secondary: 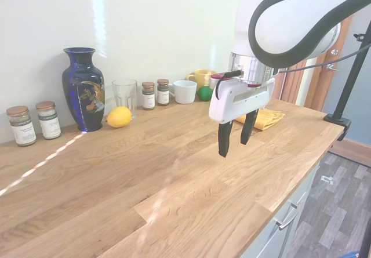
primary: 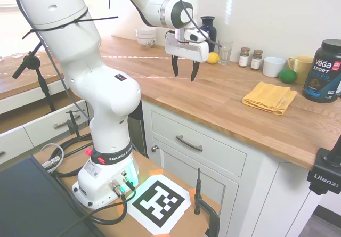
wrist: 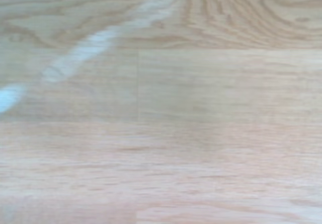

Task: Wipe the counter

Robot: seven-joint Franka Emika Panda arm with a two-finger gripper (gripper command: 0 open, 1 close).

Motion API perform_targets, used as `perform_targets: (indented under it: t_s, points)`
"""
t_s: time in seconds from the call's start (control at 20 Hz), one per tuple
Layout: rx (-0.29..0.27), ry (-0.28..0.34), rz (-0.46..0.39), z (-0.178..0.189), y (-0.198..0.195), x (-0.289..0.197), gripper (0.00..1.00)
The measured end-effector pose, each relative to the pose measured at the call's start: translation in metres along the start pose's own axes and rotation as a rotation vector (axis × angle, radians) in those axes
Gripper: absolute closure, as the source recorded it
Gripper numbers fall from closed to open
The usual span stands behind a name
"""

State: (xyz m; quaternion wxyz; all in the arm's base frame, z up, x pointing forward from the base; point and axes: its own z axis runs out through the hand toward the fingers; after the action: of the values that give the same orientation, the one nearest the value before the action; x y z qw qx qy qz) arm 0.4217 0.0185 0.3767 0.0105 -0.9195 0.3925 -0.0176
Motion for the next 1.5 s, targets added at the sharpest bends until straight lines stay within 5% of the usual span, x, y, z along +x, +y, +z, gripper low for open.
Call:
perform_targets:
  t_s: [0.6, 1.5]
  points:
    - [0.017, 0.008, 0.048, -0.001, -0.006, 0.023, 0.0]
    - [-0.006, -0.066, 0.262, -0.011, 0.048, 0.268, 0.0]
